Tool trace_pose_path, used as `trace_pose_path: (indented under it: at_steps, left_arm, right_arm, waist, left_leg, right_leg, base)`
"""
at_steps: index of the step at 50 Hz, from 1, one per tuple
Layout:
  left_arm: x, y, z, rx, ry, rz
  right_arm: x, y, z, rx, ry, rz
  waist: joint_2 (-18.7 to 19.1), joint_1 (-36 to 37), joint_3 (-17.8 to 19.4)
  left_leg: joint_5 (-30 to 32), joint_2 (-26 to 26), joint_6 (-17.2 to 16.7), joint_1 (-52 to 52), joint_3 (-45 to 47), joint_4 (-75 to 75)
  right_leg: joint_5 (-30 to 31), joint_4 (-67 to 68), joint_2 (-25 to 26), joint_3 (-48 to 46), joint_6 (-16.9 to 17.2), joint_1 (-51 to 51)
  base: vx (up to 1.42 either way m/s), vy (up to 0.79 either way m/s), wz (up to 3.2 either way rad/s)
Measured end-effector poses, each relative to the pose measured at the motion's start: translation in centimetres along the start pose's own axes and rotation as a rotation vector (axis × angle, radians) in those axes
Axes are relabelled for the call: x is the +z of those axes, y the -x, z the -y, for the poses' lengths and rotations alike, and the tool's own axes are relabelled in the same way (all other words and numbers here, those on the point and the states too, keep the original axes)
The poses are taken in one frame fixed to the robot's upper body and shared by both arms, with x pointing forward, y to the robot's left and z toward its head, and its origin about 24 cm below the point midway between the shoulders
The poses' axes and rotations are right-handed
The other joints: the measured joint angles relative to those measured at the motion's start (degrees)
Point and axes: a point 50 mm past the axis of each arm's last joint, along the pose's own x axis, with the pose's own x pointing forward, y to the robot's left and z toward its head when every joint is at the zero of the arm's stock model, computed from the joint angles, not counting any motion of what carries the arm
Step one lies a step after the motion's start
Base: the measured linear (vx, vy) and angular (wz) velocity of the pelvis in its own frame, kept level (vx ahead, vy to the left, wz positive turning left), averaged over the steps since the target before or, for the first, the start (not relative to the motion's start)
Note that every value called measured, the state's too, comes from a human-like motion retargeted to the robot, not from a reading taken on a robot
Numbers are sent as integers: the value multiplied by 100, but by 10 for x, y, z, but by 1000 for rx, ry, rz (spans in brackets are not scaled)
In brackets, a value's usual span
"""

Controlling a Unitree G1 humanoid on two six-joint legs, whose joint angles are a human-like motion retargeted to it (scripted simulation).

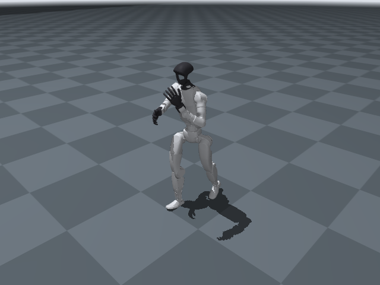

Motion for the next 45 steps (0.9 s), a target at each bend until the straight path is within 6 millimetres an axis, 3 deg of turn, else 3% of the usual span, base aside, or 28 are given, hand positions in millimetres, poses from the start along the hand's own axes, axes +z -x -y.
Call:
trace_pose_path:
  at_steps: [2, 4, 5, 8, 10, 12, 15, 18, 20, 22, 25, 27, 28, 30, 32, 35, 37, 39, 40, 42, 45]
  left_arm:
    - [-2, 16, -3, 11, -19, -56]
    - [-10, 39, -8, 30, -50, -157]
    - [-16, 52, -11, 40, -68, -220]
    - [-48, 107, -25, 239, -2, -494]
    - [-59, 153, -32, 458, 121, -658]
    - [-44, 189, -36, 563, 171, -758]
    - [-5, 211, -44, 491, 87, -892]
    - [20, 215, -54, 386, 15, -994]
    - [30, 220, -58, 368, 0, -1039]
    - [32, 224, -60, 388, -5, -1041]
    - [13, 217, -56, 339, -36, -994]
    - [-25, 205, -47, 221, -35, -968]
    - [-47, 194, -42, 154, -29, -950]
    - [-80, 155, -31, -15, -54, -874]
    - [-87, 100, -18, -202, -121, -703]
    - [-69, 46, -4, -226, -114, -442]
    - [-58, 35, 4, -145, -23, -335]
    - [-50, 26, 8, -89, 43, -260]
    - [-46, 21, 9, -81, 48, -230]
    - [-43, 19, 11, -134, -11, -223]
    - [-41, 33, 20, -216, 22, -294]
  right_arm:
    - [-5, 2, 3, -33, 23, -24]
    - [-10, -6, -1, -24, 3, -19]
    - [-12, -14, -5, -9, -17, -10]
    - [-18, -58, -19, 6, -68, 40]
    - [-2, -91, -31, 22, -38, 133]
    - [31, -107, -48, 70, -65, 292]
    - [77, -105, -71, 138, -196, 523]
    - [107, -94, -90, 306, -239, 651]
    - [110, -88, -100, 471, -297, 642]
    - [91, -84, -106, 560, -389, 531]
    - [49, -85, -95, 462, -392, 349]
    - [13, -89, -79, 250, -278, 221]
    - [-5, -89, -70, 124, -229, 159]
    - [-33, -79, -53, -67, -214, 58]
    - [-41, -56, -38, -109, -267, 19]
    - [-40, -15, -20, -61, -245, -53]
    - [-39, 8, -6, -60, -220, -125]
    - [-38, 26, 11, -99, -190, -188]
    - [-37, 32, 20, -129, -165, -214]
    - [-41, 46, 34, -203, -98, -270]
    - [-52, 76, 44, -360, -28, -364]
  waist:
    - [-214, -97, 212]
    - [-383, -34, 398]
    - [-415, 37, 478]
    - [-32, 476, 674]
    - [145, 889, 621]
    - [44, 1451, 360]
    - [-494, 2553, -72]
    - [-884, 3513, -149]
    - [-718, 3838, -181]
    - [-238, 3699, 89]
    - [484, 2866, 702]
    - [586, 2321, 1121]
    - [452, 2148, 1238]
    - [140, 1885, 1294]
    - [66, 1559, 1088]
    - [532, 644, 759]
    - [973, -160, 676]
    - [1132, -840, 632]
    - [1116, -1085, 592]
    - [891, -1150, 468]
    - [297, -669, 223]
  left_leg:
    - [352, -145, 95, 660, 55, 158]
    - [346, -267, 297, 732, 348, 1312]
    - [202, -255, 402, 536, 620, 2221]
    - [-874, 436, 953, -921, 1244, 5225]
    - [-1346, 598, 1252, -2078, 1190, 6417]
    - [-1489, 466, 1350, -3013, 1083, 6564]
    - [-1511, 284, 1335, -3655, 1323, 5302]
    - [-1042, 238, 881, -3206, 1841, 2400]
    - [-763, 413, 338, -2747, 2059, 478]
    - [-767, 640, -118, -2275, 2055, -343]
    - [-567, 1012, -485, -1843, 1513, 30]
    - [-1127, 974, -255, -1719, 1135, 860]
    - [-1509, 807, -34, -1791, 1051, 1286]
    - [-2048, 441, 289, -2000, 1047, 1891]
    - [-2183, 236, 297, -2140, 1125, 1953]
    - [-1965, 274, 36, -1786, 1098, 1321]
    - [-1531, 309, -154, -1321, 978, 705]
    - [-1098, 42, -140, -853, 779, 293]
    - [-905, -169, -100, -629, 676, 150]
    - [-552, -526, -110, -118, 519, -60]
    - [-292, -1095, -18, 387, 220, 481]
  right_leg:
    - [45, -178, -25, -54, 130, 358]
    - [176, 63, -73, 116, -34, 716]
    - [131, 264, -67, 279, -213, 847]
    - [-954, 1506, 288, 839, -739, 531]
    - [-1366, 2087, 444, 1122, -727, 245]
    - [-1370, 1971, 451, 1423, -560, 311]
    - [-877, 1278, 205, 1983, -204, 793]
    - [75, 682, -64, 2468, 191, 1485]
    - [691, 372, 56, 2679, 277, 2032]
    - [1127, 198, 248, 2697, 180, 2910]
    - [1313, 1213, 730, 2352, -222, 3620]
    - [750, 3280, 716, 1970, -402, 3094]
    - [320, 4372, 540, 1900, -524, 2583]
    - [-432, 6005, 226, 2012, -722, 1440]
    - [-808, 6530, 163, 2160, -872, 319]
    - [-772, 5461, 443, 1934, -974, -508]
    - [-308, 3407, 701, 1645, -873, -279]
    - [284, 1161, 659, 1237, -501, 169]
    - [528, 246, 559, 957, -228, 328]
    - [821, -329, 451, 195, 276, 350]
    - [1004, -198, 270, -669, 368, 649]
  base:
    - [126, -33, -79]
    - [119, -26, -137]
    - [110, -20, -164]
    - [102, -11, -165]
    - [102, -4, -154]
    - [108, -3, -154]
    - [115, 5, -167]
    - [117, 24, -166]
    - [115, 41, -126]
    - [110, 47, -16]
    - [98, 42, 120]
    - [83, 33, 135]
    - [77, 27, 86]
    - [76, 23, 40]
    - [80, 23, 16]
    - [89, 22, 35]
    - [97, 17, 70]
    - [104, 7, 61]
    - [106, -1, -2]
    - [104, -5, -84]
    - [98, -5, -178]
